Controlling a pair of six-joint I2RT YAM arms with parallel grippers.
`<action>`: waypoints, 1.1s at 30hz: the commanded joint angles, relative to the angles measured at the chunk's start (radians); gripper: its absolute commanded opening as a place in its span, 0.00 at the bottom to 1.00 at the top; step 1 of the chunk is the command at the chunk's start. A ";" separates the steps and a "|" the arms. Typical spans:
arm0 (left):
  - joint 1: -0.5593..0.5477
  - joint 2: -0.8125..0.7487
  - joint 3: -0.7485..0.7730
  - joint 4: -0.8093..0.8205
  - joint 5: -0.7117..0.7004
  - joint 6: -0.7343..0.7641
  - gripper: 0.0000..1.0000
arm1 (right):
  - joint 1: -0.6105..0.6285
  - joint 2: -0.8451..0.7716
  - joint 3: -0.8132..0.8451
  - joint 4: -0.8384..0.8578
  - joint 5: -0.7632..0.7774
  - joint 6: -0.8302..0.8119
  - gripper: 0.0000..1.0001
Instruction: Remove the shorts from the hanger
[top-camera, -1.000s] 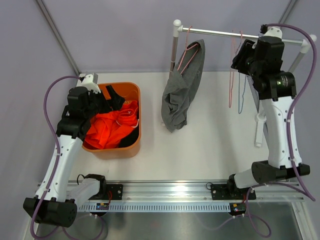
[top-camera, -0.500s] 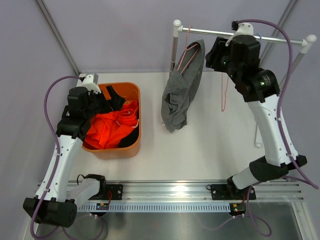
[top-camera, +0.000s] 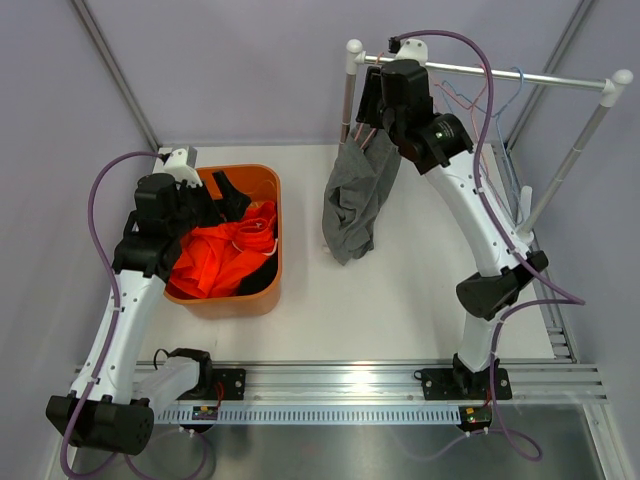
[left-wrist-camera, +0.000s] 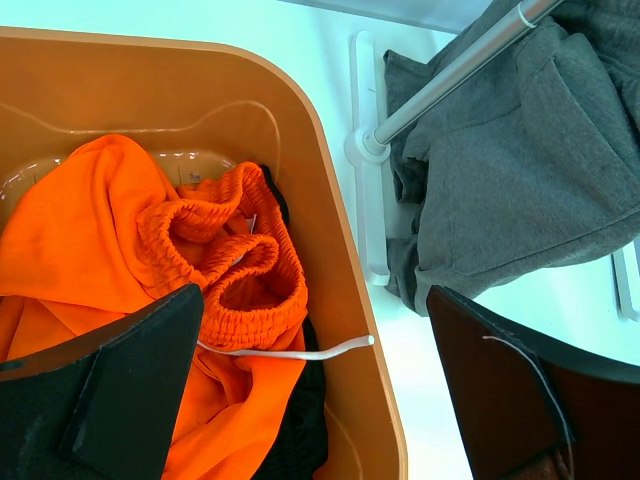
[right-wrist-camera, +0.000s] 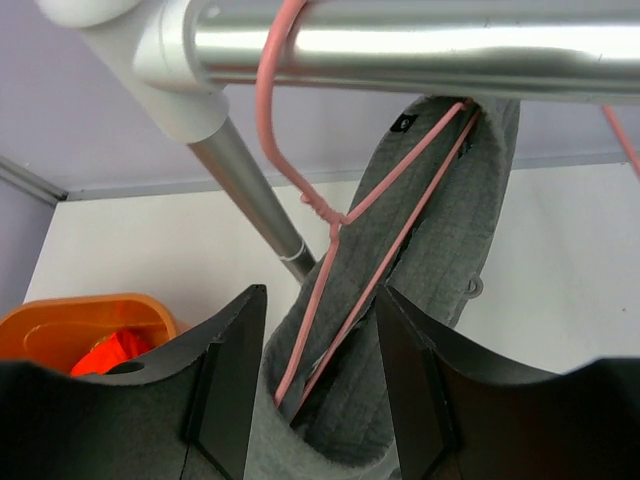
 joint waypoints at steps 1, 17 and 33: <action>-0.002 -0.006 -0.010 0.060 0.029 0.018 0.99 | 0.003 0.008 -0.002 0.115 0.121 0.004 0.56; -0.002 0.007 -0.013 0.065 0.028 0.020 0.99 | 0.003 0.140 0.044 0.243 0.245 -0.004 0.62; -0.002 0.016 -0.016 0.067 0.033 0.021 0.99 | -0.008 0.141 0.023 0.243 0.273 -0.019 0.45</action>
